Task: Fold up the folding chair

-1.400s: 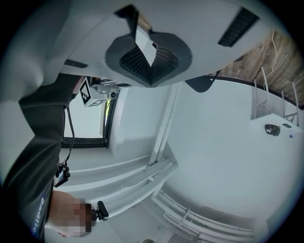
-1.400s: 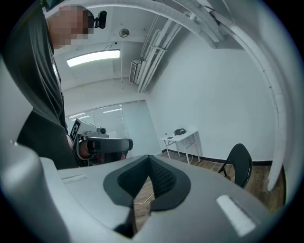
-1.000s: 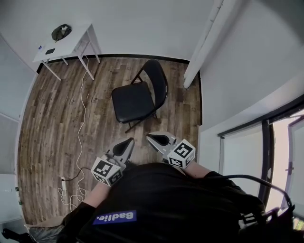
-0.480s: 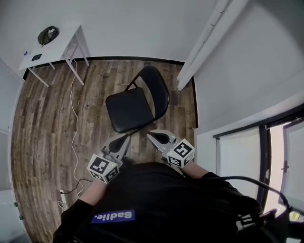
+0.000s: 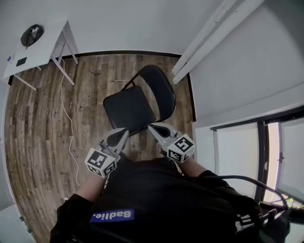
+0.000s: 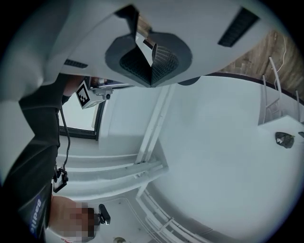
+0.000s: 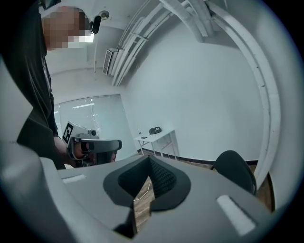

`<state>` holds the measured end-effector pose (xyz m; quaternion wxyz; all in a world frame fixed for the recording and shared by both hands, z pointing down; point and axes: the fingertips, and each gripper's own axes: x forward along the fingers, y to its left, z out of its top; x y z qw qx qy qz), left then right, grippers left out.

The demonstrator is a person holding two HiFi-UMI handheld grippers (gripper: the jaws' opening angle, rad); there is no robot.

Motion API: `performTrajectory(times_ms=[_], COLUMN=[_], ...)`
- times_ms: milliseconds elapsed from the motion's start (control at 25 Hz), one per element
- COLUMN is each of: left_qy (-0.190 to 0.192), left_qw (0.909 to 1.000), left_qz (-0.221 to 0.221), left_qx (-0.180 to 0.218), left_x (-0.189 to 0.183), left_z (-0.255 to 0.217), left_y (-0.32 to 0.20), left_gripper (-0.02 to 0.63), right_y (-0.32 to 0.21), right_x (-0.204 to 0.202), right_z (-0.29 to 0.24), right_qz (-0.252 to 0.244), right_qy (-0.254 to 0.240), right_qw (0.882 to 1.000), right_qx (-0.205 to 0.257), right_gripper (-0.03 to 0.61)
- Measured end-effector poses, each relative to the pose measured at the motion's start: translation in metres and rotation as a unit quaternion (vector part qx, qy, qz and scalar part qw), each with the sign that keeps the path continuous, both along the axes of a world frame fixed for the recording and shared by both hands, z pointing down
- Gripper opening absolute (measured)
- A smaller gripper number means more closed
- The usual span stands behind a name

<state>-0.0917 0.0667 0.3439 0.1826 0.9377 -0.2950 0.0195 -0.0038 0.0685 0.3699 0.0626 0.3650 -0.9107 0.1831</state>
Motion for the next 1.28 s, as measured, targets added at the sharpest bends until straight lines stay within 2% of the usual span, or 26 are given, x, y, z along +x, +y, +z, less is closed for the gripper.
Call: performTrajectory(times_ms=[200, 400, 640, 800, 1040, 1280], left_qy=[0.001, 0.0, -0.008, -0.011, -0.017, -0.008], left_qw=[0.9999, 0.9992, 0.9967, 0.9944, 0.9905, 0.9864], left_qz=[-0.006, -0.035, -0.068, -0.087, -0.112, -0.123], left_qx=[-0.01, -0.021, -0.045, -0.058, -0.077, -0.109], left_x=[0.002, 0.023, 0.052, 0.076, 0.104, 0.096], left_z=[0.009, 0.015, 0.022, 0.034, 0.058, 0.089], left_y=[-0.03, -0.053, -0.07, -0.086, -0.103, -0.113], left_gripper=[0.002, 0.002, 0.002, 0.002, 0.002, 0.002], right_y=[-0.025, -0.051, -0.087, -0.112, -0.143, -0.172], right_x=[0.013, 0.041, 0.085, 0.123, 0.17, 0.197], right_z=[0.009, 0.018, 0.032, 0.054, 0.092, 0.134], right_qz=[0.009, -0.003, -0.01, -0.016, -0.02, 0.006], right_qy=[0.009, 0.014, 0.033, 0.047, 0.054, 0.097], right_qw=[1.0, 1.0, 0.999, 0.997, 0.992, 0.981], right_qx=[-0.014, -0.023, -0.036, -0.065, -0.11, -0.17], right_gripper=[-0.002, -0.002, -0.002, 0.002, 0.037, 0.137])
